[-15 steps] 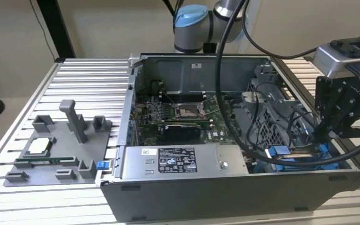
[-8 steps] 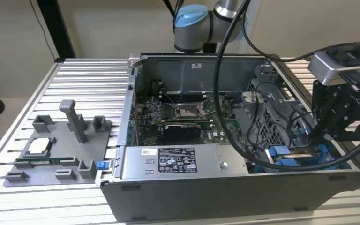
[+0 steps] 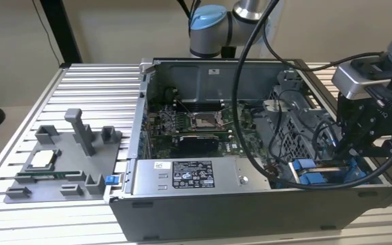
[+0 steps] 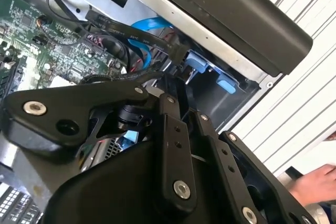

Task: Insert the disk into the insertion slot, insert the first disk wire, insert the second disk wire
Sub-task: 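Insert the first disk wire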

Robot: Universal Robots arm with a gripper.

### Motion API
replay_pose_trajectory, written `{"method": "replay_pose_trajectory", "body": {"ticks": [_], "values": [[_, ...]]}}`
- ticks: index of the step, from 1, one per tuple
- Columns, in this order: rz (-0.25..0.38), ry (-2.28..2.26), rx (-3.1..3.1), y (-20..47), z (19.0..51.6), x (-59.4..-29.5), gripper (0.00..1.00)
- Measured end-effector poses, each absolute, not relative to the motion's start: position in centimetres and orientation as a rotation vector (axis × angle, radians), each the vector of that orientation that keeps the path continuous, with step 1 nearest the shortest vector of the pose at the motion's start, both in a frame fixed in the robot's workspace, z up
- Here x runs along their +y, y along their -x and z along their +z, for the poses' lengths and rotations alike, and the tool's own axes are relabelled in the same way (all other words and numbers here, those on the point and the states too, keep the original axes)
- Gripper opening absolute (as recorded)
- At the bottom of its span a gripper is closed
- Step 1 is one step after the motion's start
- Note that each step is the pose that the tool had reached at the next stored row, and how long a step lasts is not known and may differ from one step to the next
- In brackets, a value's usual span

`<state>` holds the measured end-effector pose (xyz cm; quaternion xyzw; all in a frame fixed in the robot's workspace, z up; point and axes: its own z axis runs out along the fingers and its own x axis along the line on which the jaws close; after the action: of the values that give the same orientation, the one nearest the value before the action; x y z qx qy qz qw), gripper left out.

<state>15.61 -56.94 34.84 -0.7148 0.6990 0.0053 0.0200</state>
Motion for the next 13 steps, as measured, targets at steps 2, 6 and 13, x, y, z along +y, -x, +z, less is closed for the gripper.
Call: {"method": "replay_pose_trajectory", "body": {"ticks": [2,6,13], "values": [[0.016,2.218,2.168,-15.62,34.80,-56.79,0.00],[0.016,2.218,2.168,-15.62,34.53,-56.79,0.00],[0.017,2.212,2.173,-15.62,34.36,-56.78,0.00]]}}
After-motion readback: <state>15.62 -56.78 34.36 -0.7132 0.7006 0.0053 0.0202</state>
